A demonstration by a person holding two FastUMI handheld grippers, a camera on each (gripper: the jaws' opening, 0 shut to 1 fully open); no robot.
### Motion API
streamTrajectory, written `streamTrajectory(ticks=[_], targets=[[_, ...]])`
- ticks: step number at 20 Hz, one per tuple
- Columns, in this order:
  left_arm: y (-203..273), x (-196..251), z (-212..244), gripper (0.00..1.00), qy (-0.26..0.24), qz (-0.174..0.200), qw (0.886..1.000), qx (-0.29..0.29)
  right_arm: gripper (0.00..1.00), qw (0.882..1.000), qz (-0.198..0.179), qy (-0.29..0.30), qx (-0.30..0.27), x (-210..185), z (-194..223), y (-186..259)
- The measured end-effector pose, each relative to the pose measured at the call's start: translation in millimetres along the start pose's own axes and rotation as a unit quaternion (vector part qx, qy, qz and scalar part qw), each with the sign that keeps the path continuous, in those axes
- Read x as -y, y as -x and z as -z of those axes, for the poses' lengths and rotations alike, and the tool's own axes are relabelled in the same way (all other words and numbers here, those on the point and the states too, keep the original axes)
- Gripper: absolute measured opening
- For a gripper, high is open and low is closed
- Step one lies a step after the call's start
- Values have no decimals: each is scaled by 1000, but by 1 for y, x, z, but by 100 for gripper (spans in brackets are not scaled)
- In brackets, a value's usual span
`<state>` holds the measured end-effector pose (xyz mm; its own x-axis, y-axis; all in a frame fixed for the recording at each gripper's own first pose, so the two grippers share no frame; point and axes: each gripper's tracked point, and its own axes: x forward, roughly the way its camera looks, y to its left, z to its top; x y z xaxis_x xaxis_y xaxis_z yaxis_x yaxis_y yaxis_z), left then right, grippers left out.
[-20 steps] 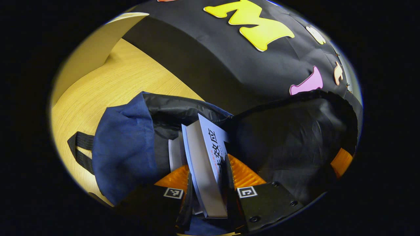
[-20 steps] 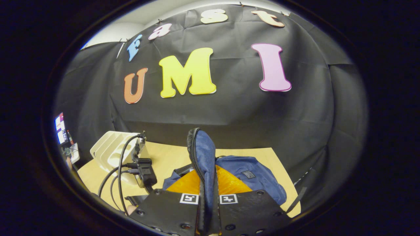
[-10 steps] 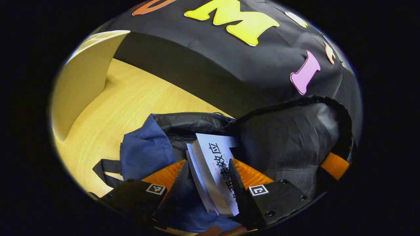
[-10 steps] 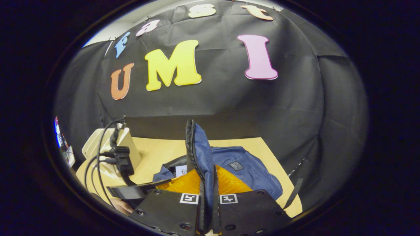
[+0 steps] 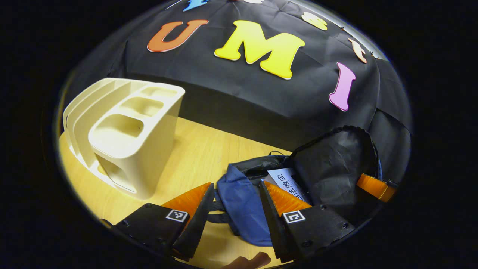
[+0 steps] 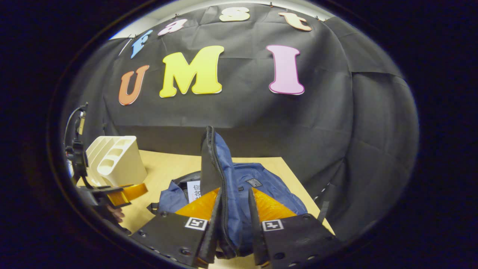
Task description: Open the schoolbag, grab two books from the bookshelf and put them into the schoolbag.
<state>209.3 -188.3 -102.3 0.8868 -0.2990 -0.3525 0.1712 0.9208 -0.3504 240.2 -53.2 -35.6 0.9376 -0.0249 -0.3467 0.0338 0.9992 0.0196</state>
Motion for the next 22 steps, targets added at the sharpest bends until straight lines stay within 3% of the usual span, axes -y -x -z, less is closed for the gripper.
streamTrajectory(ticks=[3, 6, 7, 9, 10, 11, 12, 14, 16, 17, 18, 20, 22], targets=[[36, -25, -15, 77, -30, -24, 999, 25, 48, 1000, 7, -8, 3, -1, 4, 19], [74, -48, -31, 77, -52, -47, 996, 58, 73, 1000, 1, -15, 22, -8, 0, 47], [87, -51, -35, 77, -58, -47, 995, 67, 69, 999, -2, -17, 29, -10, 0, 58], [112, -57, -37, 78, -79, -53, 992, 80, 78, 999, 1, -16, 48, -10, -2, 78], [125, -61, -40, 78, -89, -59, 990, 88, 76, 998, 4, -14, 57, -9, -2, 89], [140, -64, -43, 79, -101, -64, 988, 98, 82, 998, 5, -14, 63, -10, 0, 97], [152, -63, -43, 81, -112, -65, 986, 107, 78, 997, 6, -12, 69, -11, 0, 109], [180, -66, -45, 88, -129, -73, 981, 124, 80, 996, 13, -13, 85, -9, 0, 130], [204, -66, -44, 90, -134, -74, 979, 136, 85, 994, 13, -19, 104, -10, -1, 157], [216, -62, -44, 90, -136, -70, 978, 144, 78, 993, 10, -24, 115, -10, -2, 171], [226, -59, -44, 90, -140, -66, 976, 151, 86, 992, 7, -25, 124, -10, -3, 185], [249, -55, -44, 99, -152, -67, 973, 158, 89, 990, 6, -15, 140, -9, 0, 213], [271, -54, -45, 99, -160, -73, 970, 165, 94, 987, 7, -12, 161, -6, 0, 243]])
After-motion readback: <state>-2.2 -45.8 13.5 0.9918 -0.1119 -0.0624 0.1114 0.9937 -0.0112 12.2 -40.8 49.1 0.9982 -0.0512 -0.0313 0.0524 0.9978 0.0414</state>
